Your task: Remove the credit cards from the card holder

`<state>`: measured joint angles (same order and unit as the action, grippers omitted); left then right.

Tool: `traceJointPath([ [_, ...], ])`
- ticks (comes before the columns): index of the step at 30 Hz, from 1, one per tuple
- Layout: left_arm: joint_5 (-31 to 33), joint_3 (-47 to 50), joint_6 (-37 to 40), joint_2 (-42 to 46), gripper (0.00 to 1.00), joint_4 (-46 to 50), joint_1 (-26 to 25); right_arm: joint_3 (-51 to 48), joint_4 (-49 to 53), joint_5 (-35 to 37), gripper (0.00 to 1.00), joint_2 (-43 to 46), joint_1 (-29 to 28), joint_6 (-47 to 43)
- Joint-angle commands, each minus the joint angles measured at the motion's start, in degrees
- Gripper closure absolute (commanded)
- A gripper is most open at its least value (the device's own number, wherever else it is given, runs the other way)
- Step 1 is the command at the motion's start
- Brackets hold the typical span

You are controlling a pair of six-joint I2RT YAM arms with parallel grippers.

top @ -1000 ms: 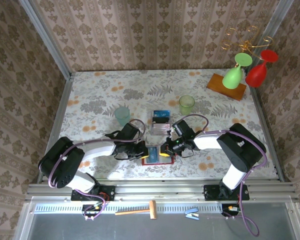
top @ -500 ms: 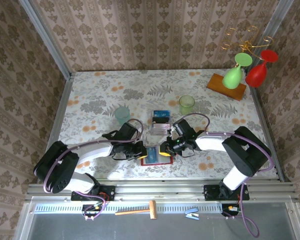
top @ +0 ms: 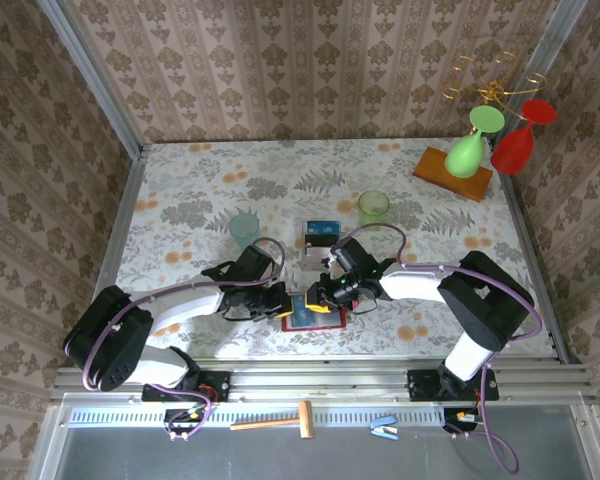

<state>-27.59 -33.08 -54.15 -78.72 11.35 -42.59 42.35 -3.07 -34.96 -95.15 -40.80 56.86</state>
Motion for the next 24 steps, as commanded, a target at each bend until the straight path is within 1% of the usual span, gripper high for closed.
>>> traceJointPath([
  [1,0.5,1.5,1.5,-1.5,0.99,1.2,0.4,2.0,1.7,1.1,0.76,-1.3,-0.5,0.4],
  [13,1.5,3.9,1.9,-1.9,0.99,0.6,0.6,3.5,2.6,0.8,0.74,-3.5,-1.2,0.0],
  [24,1.6,3.6,1.9,-1.6,0.99,1.1,0.7,4.5,8.6,3.7,0.70,-3.1,-1.3,-3.3],
])
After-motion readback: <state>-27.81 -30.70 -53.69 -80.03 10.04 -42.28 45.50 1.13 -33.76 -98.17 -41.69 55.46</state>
